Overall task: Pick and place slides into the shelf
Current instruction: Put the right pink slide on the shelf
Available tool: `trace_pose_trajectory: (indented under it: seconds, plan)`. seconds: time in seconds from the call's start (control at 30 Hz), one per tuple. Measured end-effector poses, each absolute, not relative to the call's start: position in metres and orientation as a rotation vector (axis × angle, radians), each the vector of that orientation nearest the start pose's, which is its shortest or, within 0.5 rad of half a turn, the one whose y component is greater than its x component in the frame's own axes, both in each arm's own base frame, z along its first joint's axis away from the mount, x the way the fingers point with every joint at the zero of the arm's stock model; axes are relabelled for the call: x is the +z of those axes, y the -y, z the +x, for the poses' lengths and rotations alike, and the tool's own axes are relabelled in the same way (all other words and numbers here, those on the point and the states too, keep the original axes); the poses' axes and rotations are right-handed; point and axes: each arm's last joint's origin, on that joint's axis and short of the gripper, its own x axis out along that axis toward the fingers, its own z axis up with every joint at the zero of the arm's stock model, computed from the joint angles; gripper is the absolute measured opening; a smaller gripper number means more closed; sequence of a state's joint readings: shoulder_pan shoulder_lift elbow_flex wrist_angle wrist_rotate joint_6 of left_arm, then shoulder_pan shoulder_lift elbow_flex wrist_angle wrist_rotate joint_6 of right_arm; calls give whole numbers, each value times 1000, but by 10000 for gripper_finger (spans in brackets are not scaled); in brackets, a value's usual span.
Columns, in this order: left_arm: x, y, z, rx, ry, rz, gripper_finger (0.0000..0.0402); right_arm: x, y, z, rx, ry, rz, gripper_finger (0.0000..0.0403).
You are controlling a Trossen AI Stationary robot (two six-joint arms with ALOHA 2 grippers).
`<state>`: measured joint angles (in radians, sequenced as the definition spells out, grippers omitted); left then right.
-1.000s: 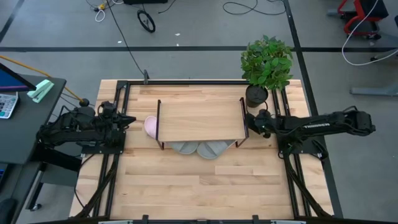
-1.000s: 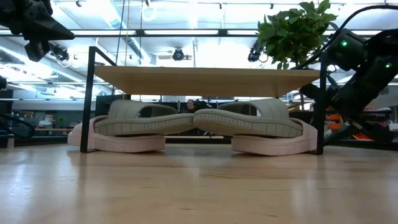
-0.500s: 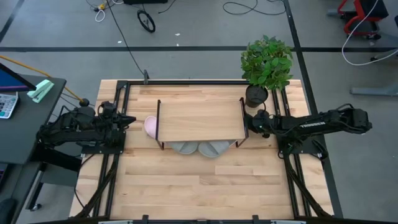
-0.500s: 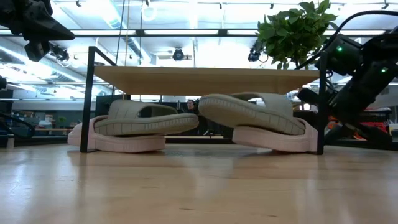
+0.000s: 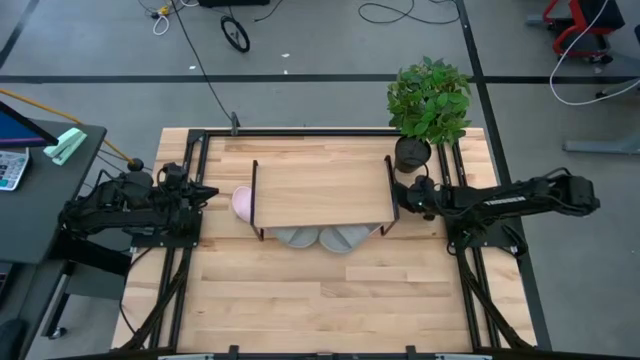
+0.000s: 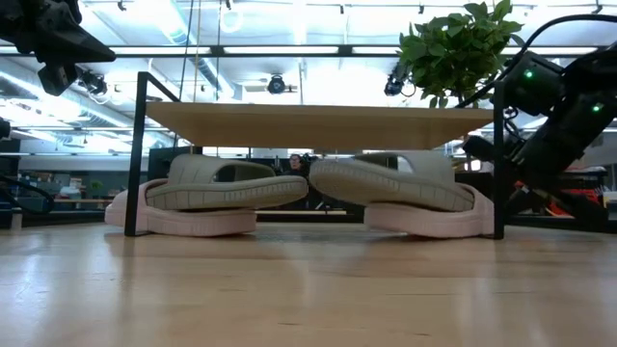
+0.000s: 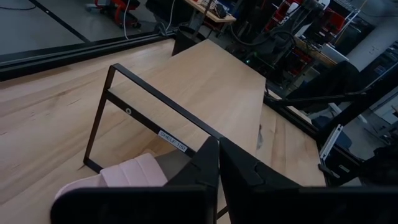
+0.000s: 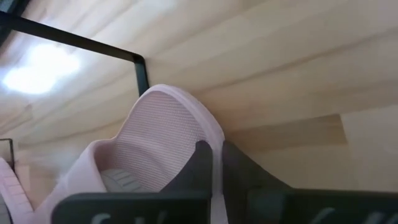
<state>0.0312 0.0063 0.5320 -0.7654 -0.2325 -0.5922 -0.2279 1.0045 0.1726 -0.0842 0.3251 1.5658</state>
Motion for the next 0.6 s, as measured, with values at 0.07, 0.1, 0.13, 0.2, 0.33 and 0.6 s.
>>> trace_pose_trajectory:
  seconds: [0.07, 0.1, 0.13, 0.2, 0.33, 0.6]
  plan:
    - [257, -8, 31, 325, -154, -562, 13, 112, 42, 139, -1106, -307, 1362, 14]
    - [257, -8, 31, 325, -154, -562, 11, 113, 42, 139, -1102, -299, 1363, 14]
    - [257, -8, 31, 325, -154, -562, 9, 114, 42, 139, -1097, -289, 1364, 14]
    - [257, -8, 31, 325, -154, -562, 9, 116, 42, 138, -1093, -270, 1362, 14]
    - [257, -8, 31, 325, -154, -562, 16, 120, 39, 139, -1063, -252, 1360, 14]
    - [257, -8, 31, 326, -153, -568, 20, 125, 34, 136, -1033, -237, 1353, 14]
